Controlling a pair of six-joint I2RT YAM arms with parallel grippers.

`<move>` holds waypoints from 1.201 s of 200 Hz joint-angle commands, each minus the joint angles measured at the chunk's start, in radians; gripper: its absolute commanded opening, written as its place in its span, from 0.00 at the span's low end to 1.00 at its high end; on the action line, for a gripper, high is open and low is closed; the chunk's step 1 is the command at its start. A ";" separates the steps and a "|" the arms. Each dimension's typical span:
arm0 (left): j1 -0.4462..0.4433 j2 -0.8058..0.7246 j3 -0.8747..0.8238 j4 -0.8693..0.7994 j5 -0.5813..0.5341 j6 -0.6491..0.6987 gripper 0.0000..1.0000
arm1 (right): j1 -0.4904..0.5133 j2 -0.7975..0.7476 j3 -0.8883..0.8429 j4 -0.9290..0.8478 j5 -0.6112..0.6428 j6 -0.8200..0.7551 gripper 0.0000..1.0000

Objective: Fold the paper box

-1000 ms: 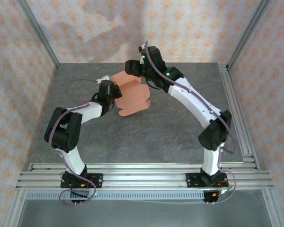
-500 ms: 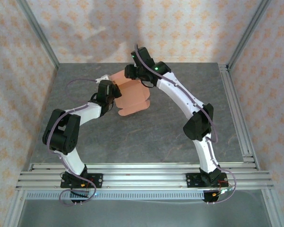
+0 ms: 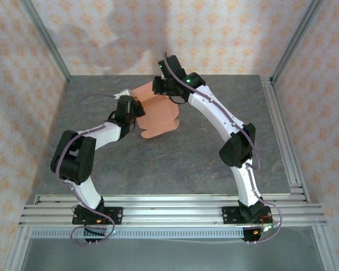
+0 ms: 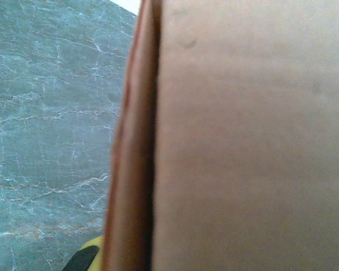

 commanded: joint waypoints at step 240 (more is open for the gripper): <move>-0.013 -0.028 0.013 -0.006 0.006 0.019 0.00 | -0.003 -0.079 -0.088 0.050 0.087 -0.043 0.43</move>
